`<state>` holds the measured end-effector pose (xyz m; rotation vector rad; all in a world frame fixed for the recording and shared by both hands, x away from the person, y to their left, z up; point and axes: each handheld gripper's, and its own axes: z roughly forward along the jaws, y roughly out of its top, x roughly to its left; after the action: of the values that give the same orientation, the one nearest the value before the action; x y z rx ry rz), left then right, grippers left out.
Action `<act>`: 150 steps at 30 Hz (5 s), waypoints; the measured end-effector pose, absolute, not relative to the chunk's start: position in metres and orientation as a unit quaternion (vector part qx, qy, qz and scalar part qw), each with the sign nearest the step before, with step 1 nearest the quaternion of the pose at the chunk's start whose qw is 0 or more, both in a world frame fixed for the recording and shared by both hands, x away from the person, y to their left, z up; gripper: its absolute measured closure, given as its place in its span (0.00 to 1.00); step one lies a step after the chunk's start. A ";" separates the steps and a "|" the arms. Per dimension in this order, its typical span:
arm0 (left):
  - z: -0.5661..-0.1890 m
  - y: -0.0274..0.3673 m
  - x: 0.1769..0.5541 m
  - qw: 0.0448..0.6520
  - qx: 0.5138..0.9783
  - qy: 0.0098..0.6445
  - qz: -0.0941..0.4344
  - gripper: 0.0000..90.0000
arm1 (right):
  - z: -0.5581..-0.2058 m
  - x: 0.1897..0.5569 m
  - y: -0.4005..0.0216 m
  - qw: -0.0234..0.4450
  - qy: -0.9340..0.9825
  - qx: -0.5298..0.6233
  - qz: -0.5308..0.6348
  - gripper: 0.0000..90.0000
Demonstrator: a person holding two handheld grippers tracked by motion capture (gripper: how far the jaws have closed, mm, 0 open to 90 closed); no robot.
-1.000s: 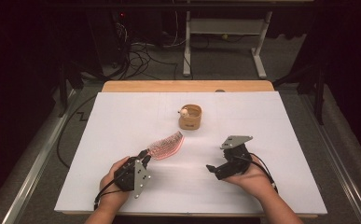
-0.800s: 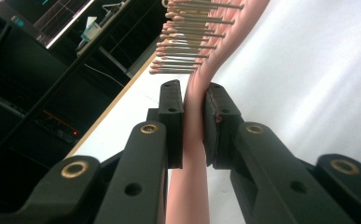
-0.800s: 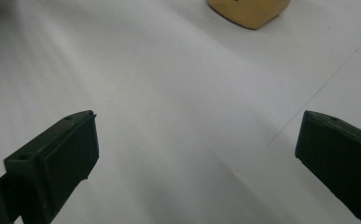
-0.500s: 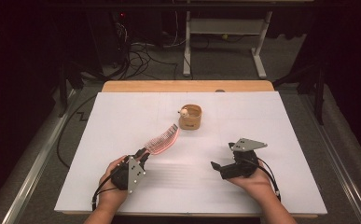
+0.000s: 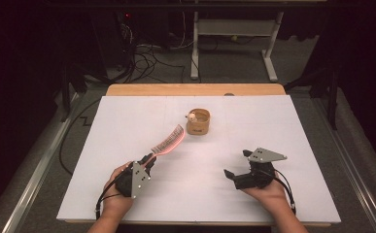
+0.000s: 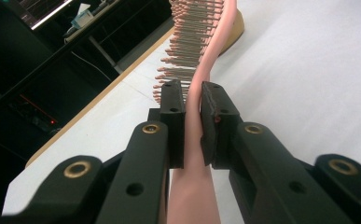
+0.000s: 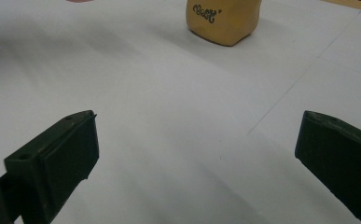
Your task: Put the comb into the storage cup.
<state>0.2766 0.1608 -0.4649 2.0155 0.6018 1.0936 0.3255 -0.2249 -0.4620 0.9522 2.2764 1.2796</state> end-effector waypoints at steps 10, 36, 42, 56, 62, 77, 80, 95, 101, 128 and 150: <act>-0.462 0.162 0.274 0.392 0.780 0.237 0.427 0.90 | -0.465 0.324 -0.219 0.172 0.810 0.332 0.451 0.00; -0.444 0.173 0.267 0.492 0.741 0.267 0.371 0.91 | -0.467 0.319 -0.205 0.136 0.801 0.321 0.487 0.00; -0.441 0.172 0.265 0.501 0.739 0.262 0.365 0.91 | -0.466 0.316 -0.196 0.127 0.796 0.320 0.498 0.00; -0.439 0.165 0.259 0.506 0.741 0.248 0.364 0.91 | -0.453 0.323 -0.167 0.092 0.772 0.310 0.548 0.00; -0.438 0.163 0.257 0.506 0.742 0.244 0.367 0.91 | -0.448 0.327 -0.156 0.067 0.753 0.312 0.576 0.00; -0.436 0.158 0.253 0.510 0.743 0.231 0.366 0.91 | -0.444 0.340 -0.127 0.019 0.738 0.305 0.601 0.00; -0.437 0.157 0.253 0.511 0.743 0.230 0.366 0.91 | -0.440 0.341 -0.124 0.007 0.730 0.303 0.613 0.00; -0.437 0.155 0.251 0.509 0.745 0.224 0.369 0.91 | -0.428 0.349 -0.117 -0.030 0.694 0.312 0.648 0.00; -0.437 0.153 0.250 0.506 0.747 0.220 0.372 0.92 | -0.427 0.351 -0.118 -0.040 0.676 0.322 0.661 0.00; -0.438 0.148 0.247 0.510 0.749 0.201 0.372 0.92 | -0.426 0.358 -0.116 -0.087 0.648 0.350 0.670 0.07; -0.438 0.148 0.248 0.512 0.749 0.204 0.369 0.92 | -0.425 0.363 -0.123 -0.118 0.640 0.354 0.672 0.13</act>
<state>0.2478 0.1482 -0.4381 1.8016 0.4901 0.8873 0.3625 -0.1229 -0.4247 1.2052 2.1777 2.2850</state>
